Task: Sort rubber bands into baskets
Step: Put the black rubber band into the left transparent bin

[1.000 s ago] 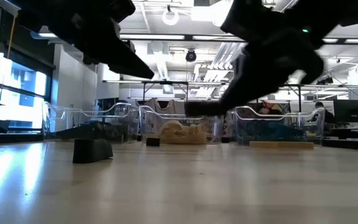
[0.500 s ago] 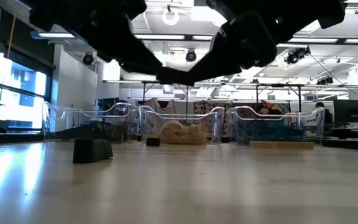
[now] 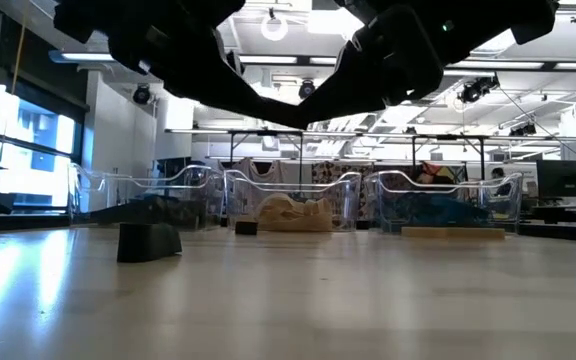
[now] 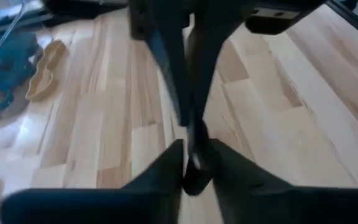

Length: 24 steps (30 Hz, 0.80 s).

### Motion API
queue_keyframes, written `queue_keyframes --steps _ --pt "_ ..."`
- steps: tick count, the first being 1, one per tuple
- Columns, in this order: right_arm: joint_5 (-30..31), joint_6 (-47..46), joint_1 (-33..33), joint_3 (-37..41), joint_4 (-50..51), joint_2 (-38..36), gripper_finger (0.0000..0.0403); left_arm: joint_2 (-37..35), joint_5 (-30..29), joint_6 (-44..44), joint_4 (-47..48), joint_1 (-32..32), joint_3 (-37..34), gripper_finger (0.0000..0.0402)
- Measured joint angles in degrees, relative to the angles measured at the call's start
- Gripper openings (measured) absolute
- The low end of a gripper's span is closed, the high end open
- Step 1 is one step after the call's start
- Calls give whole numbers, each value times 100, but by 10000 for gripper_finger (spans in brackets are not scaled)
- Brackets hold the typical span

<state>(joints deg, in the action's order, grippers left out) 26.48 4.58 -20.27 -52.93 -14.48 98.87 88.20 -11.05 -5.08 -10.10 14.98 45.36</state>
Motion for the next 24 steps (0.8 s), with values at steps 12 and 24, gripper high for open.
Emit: queue_keyframes --steps 12,24 --pt "178 -568 4 0 339 2 105 -355 -389 -77 698 -62 136 4" --pt "509 -893 4 0 782 2 207 -2204 -1220 610 3180 -1191 140 1"
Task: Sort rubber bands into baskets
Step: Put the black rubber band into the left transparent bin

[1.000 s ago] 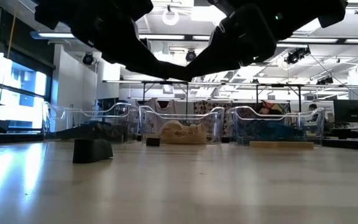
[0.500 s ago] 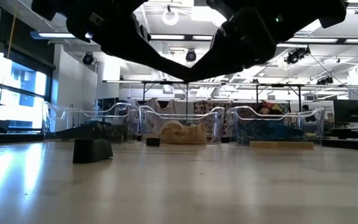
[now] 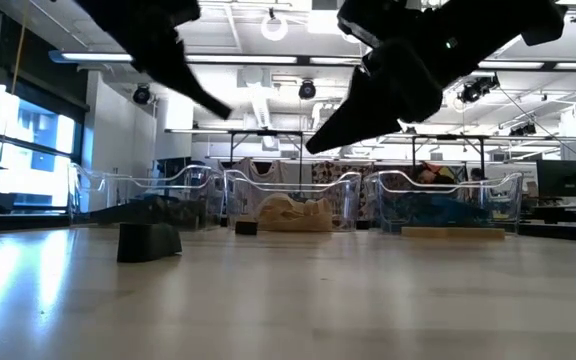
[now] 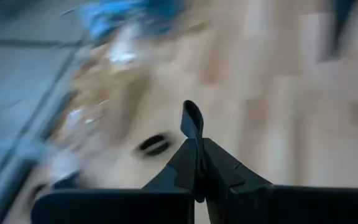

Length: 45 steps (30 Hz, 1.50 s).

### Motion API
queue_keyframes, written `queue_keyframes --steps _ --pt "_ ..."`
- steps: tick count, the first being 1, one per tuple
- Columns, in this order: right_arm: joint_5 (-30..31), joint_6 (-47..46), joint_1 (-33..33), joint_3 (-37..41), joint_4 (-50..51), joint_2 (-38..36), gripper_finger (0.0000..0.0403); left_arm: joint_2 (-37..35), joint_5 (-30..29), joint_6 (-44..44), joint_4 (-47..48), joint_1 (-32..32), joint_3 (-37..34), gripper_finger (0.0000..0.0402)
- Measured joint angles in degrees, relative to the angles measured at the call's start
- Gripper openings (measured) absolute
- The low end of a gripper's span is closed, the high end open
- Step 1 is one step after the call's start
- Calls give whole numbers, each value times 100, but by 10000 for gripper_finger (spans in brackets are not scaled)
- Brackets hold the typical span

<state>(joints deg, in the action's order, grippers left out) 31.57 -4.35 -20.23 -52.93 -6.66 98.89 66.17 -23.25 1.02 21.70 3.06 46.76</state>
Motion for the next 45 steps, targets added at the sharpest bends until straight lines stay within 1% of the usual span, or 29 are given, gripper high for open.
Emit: queue_keyframes --steps 4,7,10,14,19,25,29,34,38,45 --pt "181 -78 7 0 186 -8 208 -508 -400 40 859 -811 0 1" --pt "207 -116 9 0 223 -63 208 -646 -399 -101 1304 -1622 -4 1" --pt "210 -138 9 0 280 -110 208 -594 -114 -382 1352 -2397 -7 1" --pt "210 -150 9 0 296 -118 208 -317 261 -818 1166 -3279 -7 1" --pt "210 -336 9 0 497 -118 208 216 957 -1157 1091 -4131 -7 1" --pt "210 -329 9 0 512 -118 208 1037 1412 -1513 793 -4686 -7 1" --pt "210 -338 9 0 525 -118 208 1552 1415 -1620 469 -4940 -7 1" --pt "210 -358 9 0 560 -118 208 2000 1352 -1844 -132 -5238 -7 1" --pt "210 -337 11 0 576 -118 208 2261 1123 -2014 -505 -5466 -7 1" --pt "210 -336 11 0 610 -118 208 2387 889 -2222 -850 -5766 -9 0"
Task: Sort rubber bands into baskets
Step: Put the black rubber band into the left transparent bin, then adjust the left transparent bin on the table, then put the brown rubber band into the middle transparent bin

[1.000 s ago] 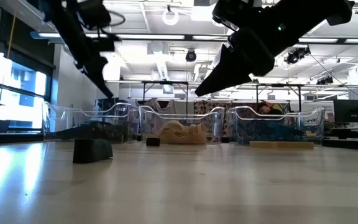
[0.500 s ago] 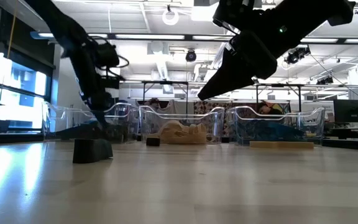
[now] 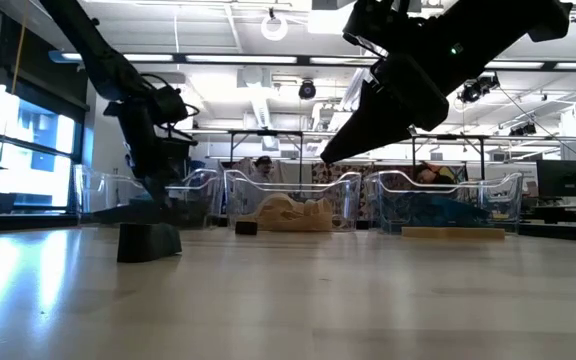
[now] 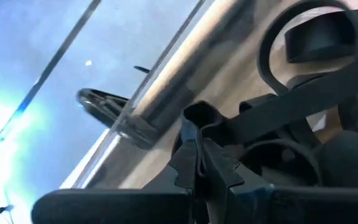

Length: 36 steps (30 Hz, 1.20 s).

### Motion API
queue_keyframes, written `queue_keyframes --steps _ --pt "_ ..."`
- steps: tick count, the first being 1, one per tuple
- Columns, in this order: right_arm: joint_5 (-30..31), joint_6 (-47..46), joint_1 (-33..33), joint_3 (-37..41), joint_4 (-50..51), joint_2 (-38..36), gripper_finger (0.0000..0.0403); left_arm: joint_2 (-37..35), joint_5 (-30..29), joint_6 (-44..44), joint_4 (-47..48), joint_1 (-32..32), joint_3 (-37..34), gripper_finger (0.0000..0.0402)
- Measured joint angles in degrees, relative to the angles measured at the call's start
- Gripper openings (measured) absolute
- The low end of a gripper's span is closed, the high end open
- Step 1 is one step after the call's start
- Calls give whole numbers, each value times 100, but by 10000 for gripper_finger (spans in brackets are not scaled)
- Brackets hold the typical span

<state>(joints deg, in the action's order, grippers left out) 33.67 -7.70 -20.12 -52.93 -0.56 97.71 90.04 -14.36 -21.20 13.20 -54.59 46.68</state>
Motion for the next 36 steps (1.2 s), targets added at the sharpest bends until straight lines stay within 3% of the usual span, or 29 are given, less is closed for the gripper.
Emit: queue_keyframes --steps 8,15,20,24,31,36 --pt "-10 -87 82 0 40 0 208 0 -10 -148 -202 -137 0 5" --pt "-230 -131 155 0 40 0 208 -85 -123 -195 -180 22 0 62" --pt "-234 -131 155 0 39 0 208 -624 -226 -200 -55 172 4 104" --pt "-236 -131 155 0 39 0 208 -1241 -230 -95 408 287 4 116" --pt "-238 -126 155 0 49 0 203 -2338 195 545 1858 1049 9 83" --pt "-240 -53 155 0 55 0 152 -2651 391 1461 3123 1751 9 22"
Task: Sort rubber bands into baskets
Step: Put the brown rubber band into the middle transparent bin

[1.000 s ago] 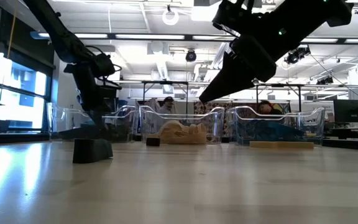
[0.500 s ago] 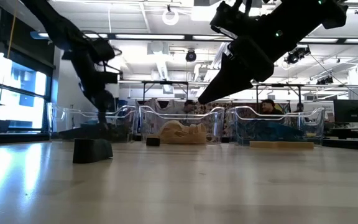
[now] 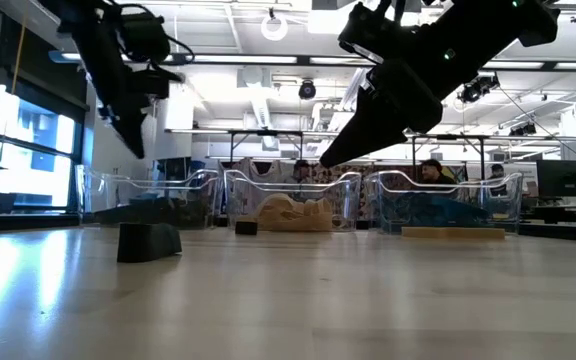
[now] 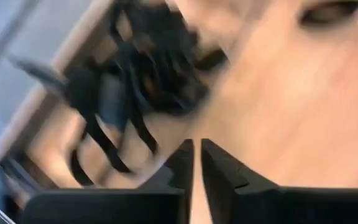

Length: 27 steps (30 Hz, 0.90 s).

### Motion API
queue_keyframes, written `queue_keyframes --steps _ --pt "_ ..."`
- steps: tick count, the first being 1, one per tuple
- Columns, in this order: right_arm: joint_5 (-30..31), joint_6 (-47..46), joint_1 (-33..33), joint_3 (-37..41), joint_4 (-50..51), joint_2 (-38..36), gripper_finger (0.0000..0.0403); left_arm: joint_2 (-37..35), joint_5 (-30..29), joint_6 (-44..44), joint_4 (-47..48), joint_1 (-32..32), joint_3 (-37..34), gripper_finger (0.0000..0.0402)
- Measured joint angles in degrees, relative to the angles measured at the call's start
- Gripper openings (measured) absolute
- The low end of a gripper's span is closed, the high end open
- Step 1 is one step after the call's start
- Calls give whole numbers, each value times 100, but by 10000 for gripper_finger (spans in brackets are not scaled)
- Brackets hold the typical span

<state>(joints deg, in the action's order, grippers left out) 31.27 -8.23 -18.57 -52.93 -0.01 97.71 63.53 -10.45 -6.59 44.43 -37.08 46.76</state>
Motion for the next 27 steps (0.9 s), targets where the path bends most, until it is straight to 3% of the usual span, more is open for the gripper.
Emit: queue_keyframes --steps 5,10,19,27 --pt "-27 217 0 0 2 0 74 169 -62 724 556 343 0 6" --pt "-31 221 0 0 27 0 8 628 -101 805 708 172 0 1" --pt "-292 55 0 0 29 0 23 1254 -1093 896 804 -75 0 0" --pt "-444 -584 0 -65 661 -58 26 1151 -1244 848 695 -257 -11 0"
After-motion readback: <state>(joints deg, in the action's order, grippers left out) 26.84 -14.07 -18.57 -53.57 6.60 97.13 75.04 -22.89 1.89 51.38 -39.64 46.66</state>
